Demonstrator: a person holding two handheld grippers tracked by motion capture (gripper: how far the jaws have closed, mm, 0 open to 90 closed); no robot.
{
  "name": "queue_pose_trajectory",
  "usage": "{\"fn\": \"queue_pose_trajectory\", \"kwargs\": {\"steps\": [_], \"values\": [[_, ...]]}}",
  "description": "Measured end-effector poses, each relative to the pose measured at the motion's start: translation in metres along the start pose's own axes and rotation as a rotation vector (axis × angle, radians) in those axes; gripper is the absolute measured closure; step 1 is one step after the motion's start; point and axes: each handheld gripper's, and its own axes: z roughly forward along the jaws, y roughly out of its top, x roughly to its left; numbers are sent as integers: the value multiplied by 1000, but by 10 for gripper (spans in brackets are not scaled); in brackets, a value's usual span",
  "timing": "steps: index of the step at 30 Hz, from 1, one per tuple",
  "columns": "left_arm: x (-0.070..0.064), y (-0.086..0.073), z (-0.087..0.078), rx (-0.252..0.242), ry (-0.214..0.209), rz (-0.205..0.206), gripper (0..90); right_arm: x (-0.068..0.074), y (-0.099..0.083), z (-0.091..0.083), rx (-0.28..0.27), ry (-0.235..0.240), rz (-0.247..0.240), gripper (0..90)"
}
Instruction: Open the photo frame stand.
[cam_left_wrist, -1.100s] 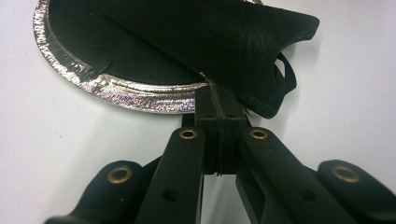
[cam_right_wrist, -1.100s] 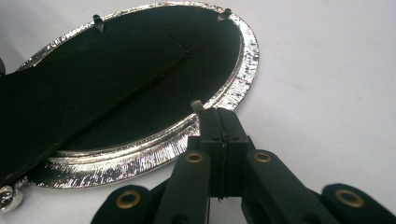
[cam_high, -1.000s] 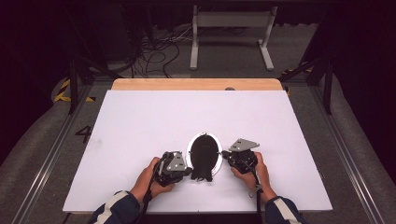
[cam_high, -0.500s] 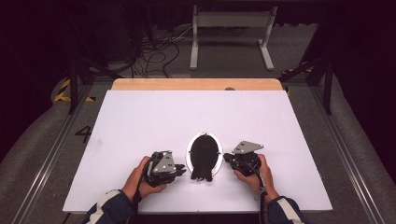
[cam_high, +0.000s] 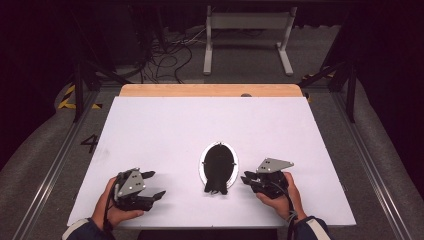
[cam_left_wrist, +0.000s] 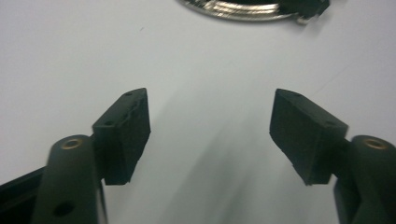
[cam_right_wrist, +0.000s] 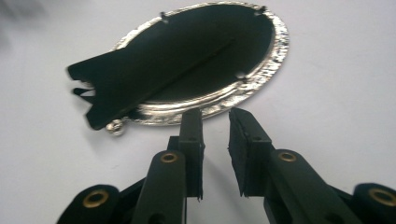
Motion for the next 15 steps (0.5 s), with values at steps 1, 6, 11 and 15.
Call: {"fn": "queue_pose_trajectory", "kwargs": {"steps": [1,6,11,15], "values": [[2,-4,-3,4,10,-20,256,3,0,0,2,11,-1,745],[9,-17,-14,-6,40,-73,215,14,0,2,33,48,-15,724],[9,-18,-10,10,32,-91,201,25,2,9,77,86,-44,714],[6,-17,-3,35,14,-71,194,32,6,13,104,107,-63,711]]}}
